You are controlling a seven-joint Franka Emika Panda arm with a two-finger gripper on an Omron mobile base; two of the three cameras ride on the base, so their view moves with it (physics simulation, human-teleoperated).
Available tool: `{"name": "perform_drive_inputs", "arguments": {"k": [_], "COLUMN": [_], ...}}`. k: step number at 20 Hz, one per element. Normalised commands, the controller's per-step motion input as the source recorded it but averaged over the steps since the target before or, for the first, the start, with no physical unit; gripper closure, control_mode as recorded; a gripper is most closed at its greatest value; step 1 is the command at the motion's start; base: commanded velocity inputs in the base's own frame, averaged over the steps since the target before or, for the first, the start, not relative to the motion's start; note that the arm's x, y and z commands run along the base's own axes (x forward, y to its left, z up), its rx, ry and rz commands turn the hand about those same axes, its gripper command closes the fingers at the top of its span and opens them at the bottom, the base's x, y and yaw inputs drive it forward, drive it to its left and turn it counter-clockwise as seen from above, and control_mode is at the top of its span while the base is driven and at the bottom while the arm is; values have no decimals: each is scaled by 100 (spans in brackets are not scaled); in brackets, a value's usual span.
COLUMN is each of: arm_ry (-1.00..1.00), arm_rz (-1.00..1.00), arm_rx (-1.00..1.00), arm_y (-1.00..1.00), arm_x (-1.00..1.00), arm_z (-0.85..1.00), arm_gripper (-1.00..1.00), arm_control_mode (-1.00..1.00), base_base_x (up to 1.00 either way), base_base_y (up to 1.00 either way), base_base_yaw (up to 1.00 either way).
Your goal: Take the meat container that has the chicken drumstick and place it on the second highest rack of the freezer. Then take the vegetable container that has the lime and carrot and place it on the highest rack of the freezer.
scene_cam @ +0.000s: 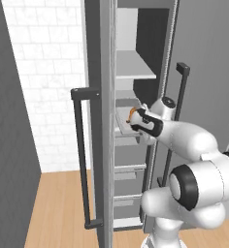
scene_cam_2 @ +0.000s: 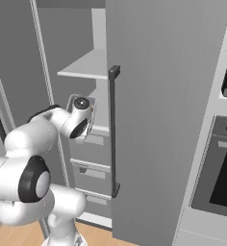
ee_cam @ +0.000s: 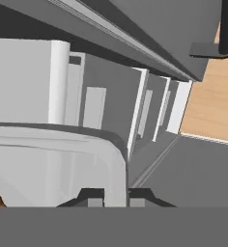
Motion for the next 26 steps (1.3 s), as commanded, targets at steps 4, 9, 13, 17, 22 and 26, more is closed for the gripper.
{"name": "perform_drive_inputs", "arguments": {"k": [4, 9, 13, 17, 22, 26], "arm_ry": [-2, -1, -1, 0, 0, 0], "arm_rz": [-17, -16, -2, 1, 2, 0], "arm_rx": [0, 0, 0, 0, 0, 0], "arm_y": [0, 0, 0, 0, 0, 0], "arm_x": [24, 12, 13, 29, 35, 61], "arm_z": [1, 0, 0, 3, 0, 0], "arm_gripper": [100, 100, 100, 100, 100, 100], "arm_control_mode": [-100, -100, -100, -100, -100, -100], "base_base_x": [0, 0, 0, 0, 0, 0], "base_base_y": [0, 0, 0, 0, 0, 0], "base_base_yaw": [0, 0, 0, 0, 0, 0]}}
